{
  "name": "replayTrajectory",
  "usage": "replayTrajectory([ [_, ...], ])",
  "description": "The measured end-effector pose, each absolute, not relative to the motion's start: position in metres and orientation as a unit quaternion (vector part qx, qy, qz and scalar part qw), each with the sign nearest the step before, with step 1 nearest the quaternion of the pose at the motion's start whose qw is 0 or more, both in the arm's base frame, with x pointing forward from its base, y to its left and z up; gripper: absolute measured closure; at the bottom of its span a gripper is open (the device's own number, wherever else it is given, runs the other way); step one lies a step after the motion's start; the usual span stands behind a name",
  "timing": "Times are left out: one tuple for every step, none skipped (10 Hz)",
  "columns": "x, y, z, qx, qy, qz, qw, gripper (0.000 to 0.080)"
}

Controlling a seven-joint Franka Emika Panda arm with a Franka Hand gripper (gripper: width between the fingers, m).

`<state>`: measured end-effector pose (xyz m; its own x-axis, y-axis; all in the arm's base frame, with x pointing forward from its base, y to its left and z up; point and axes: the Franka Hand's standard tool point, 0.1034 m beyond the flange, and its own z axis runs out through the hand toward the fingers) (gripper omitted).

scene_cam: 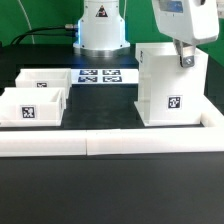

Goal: Assemble drawer

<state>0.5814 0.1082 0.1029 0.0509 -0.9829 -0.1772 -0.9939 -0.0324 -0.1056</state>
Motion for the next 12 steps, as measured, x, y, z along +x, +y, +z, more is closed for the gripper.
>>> replayTrajectory([
  [0.582,0.108,0.102,-0.721,0.685,0.028,0.101,0.0758],
  [0.591,0.107,0.102,-0.728,0.677,0.024,0.104,0.0758],
  [0.606,0.107,0.102,-0.727,0.678,0.025,0.107,0.0758],
  [0.617,0.109,0.103,-0.724,0.681,0.026,0.109,0.0758],
  [0.628,0.111,0.103,-0.721,0.684,0.028,0.112,0.0758],
  [0.637,0.111,0.103,-0.720,0.684,0.027,0.114,0.0758],
  [0.645,0.111,0.103,-0.720,0.684,0.026,0.116,0.0758],
  [0.650,0.111,0.103,-0.719,0.684,0.025,0.118,0.0758],
  [0.651,0.111,0.103,-0.718,0.685,0.026,0.118,0.0758],
  [0.651,0.111,0.103,-0.718,0.686,0.027,0.118,0.0758],
  [0.651,0.111,0.103,-0.718,0.685,0.027,0.118,0.0758],
  [0.651,0.111,0.103,-0.720,0.684,0.027,0.118,0.0655],
])
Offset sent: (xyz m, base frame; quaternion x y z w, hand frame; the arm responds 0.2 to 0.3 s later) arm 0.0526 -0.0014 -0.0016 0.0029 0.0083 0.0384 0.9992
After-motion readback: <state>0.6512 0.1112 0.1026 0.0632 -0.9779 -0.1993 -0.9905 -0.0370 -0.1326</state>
